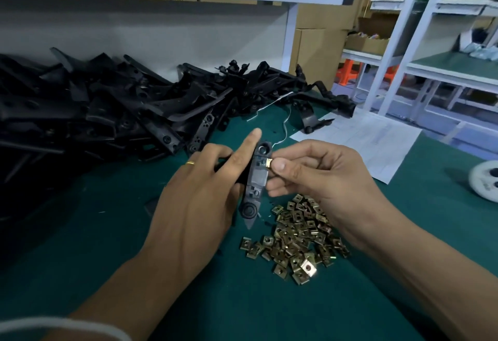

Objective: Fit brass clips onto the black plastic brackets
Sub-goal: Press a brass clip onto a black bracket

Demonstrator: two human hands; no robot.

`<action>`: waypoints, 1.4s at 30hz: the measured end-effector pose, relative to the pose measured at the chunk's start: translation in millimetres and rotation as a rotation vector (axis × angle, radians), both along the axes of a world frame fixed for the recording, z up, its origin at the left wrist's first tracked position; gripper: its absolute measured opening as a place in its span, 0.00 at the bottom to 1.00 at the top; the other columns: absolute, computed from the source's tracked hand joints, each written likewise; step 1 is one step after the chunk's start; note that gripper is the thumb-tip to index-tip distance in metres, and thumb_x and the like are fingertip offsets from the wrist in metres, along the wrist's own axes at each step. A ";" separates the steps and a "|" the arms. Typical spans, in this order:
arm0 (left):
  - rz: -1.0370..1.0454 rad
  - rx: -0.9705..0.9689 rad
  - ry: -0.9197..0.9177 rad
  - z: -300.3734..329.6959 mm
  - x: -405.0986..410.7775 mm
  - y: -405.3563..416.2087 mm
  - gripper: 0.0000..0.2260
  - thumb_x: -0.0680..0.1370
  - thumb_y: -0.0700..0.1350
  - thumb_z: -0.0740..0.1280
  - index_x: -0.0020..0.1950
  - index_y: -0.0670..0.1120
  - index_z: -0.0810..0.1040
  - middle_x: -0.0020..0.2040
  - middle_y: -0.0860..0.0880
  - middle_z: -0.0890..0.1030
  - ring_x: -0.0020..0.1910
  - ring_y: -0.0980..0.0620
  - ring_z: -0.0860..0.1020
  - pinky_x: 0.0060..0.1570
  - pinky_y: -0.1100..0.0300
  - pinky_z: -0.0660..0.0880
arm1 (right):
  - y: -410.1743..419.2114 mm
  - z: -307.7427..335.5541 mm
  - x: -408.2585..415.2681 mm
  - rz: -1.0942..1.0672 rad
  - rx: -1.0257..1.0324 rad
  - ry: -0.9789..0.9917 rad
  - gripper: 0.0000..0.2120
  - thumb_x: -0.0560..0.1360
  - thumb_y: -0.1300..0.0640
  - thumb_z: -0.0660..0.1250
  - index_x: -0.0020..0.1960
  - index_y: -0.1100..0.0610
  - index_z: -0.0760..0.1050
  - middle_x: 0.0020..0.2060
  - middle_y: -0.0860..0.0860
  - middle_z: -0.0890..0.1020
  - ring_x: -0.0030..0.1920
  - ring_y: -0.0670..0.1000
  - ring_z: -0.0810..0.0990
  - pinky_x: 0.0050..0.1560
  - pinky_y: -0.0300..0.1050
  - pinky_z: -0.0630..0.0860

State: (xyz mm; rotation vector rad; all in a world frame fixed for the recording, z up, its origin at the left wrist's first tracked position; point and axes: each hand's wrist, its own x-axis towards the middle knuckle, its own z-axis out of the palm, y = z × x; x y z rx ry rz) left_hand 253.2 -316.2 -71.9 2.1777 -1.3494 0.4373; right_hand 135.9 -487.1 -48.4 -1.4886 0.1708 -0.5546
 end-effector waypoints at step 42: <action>0.285 -0.058 0.147 -6.1 5.8 0.7 0.24 0.81 0.52 0.61 0.79 0.61 0.68 0.53 0.54 0.74 0.47 0.51 0.74 0.48 0.53 0.76 | -22.2 -5.2 -7.5 0.054 -0.824 0.301 0.07 0.80 0.57 0.71 0.52 0.46 0.77 0.44 0.45 0.81 0.46 0.47 0.80 0.47 0.37 0.74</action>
